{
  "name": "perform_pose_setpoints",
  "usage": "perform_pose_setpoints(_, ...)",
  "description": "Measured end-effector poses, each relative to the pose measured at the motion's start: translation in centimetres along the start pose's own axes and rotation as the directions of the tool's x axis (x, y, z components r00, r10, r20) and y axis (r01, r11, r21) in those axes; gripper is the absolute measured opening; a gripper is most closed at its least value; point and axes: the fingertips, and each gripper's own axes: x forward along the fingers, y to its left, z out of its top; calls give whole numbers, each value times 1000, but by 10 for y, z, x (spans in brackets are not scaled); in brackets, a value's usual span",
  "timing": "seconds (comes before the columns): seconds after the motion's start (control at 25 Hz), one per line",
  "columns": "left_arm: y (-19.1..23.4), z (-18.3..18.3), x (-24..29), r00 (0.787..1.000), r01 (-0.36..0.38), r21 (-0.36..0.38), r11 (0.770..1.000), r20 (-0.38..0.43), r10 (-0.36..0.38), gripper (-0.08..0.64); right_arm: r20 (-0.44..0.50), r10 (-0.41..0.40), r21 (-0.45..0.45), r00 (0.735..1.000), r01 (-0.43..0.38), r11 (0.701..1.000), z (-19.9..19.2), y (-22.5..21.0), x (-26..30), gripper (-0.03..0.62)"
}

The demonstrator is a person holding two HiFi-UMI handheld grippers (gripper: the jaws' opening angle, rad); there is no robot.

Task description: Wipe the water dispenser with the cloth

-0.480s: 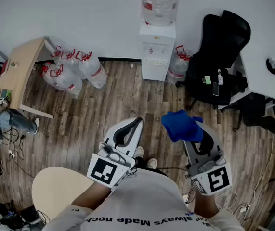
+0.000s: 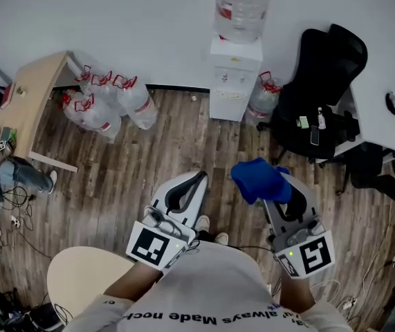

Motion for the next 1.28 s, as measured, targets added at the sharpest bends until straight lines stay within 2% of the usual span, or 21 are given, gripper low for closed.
perform_pose_setpoints(0.24,36,-4,-5,1000,10,-12,1000,-3,-10,21,-1,-8,0,1000,8,1000,0,12,36,130)
perform_pose_setpoints(0.6,58,-6,6,1000,30,-18,999,-4,-30,21,-15,-29,6,999,29,1000,-5,7,60,130)
perform_pose_setpoints(1.0,76,-13,54,1000,27,-17,1000,-7,-27,21,-12,-32,25,999,32,999,-12,-38,88,130)
perform_pose_setpoints(1.28,89,-16,105,999,25,-23,999,-21,-25,21,-14,-32,42,999,32,999,-13,-86,111,130)
